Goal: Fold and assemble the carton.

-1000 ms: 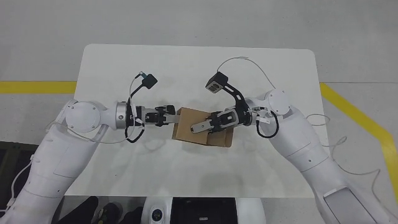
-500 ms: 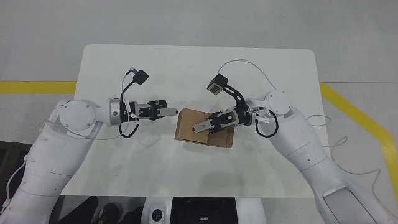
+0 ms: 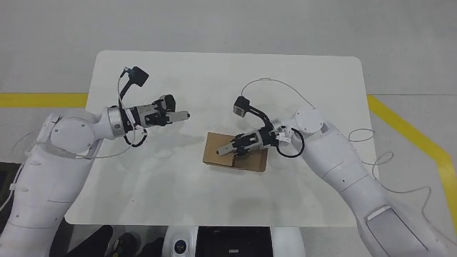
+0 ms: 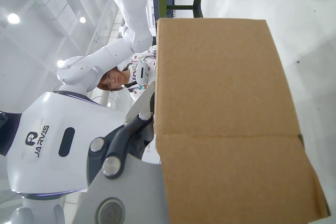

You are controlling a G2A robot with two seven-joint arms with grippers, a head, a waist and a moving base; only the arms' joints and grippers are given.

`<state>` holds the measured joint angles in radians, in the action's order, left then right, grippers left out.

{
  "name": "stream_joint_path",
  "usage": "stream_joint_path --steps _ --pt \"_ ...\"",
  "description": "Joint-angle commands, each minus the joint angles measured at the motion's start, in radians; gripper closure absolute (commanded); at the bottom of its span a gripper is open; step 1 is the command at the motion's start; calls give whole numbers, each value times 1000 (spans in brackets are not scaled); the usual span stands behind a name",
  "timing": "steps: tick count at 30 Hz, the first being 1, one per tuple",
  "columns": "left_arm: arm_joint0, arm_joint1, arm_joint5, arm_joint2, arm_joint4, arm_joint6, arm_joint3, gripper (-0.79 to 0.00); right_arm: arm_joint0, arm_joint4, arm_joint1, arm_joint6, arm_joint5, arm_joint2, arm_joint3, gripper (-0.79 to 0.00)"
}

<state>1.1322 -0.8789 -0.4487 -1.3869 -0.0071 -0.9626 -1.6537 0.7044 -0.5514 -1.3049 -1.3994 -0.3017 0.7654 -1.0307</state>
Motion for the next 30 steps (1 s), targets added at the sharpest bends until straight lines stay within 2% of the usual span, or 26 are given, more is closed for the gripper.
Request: stream_joint_path --steps 1,8,13,14,16,17,18,19,20,25,30 --pt "7 2 -28 -7 31 16 -3 -785 -14 10 -11 12 -6 -19 27 0" --pt "46 10 -127 -46 168 81 -12 -785 -95 27 -63 24 -52 -89 161 0" --pt "75 17 -162 -80 216 104 -14 -785 -158 34 -105 14 -90 -132 272 -12" --pt "80 18 -170 -85 226 106 -14 -785 -170 34 -114 12 -97 -139 294 -71" --pt "89 21 -188 -93 244 111 -17 -785 -189 25 -131 10 -112 -150 334 -271" --pt "93 21 -193 -95 248 112 -18 -785 -196 24 -136 7 -116 -153 347 -296" --pt "95 22 -200 -98 254 114 -19 -785 -203 20 -141 8 -120 -155 361 -391" --pt "98 23 -209 -101 261 117 -21 -785 -212 16 -149 8 -127 -157 378 -745" --pt "101 24 -219 -103 266 123 -22 -785 -220 15 -155 12 -131 -159 394 -785" --pt "105 27 -284 -111 321 155 -30 -785 -246 5 -167 24 -143 -154 441 -785" --pt "101 28 -389 -110 430 223 -33 -785 -254 -2 -150 11 -131 -124 427 -785"
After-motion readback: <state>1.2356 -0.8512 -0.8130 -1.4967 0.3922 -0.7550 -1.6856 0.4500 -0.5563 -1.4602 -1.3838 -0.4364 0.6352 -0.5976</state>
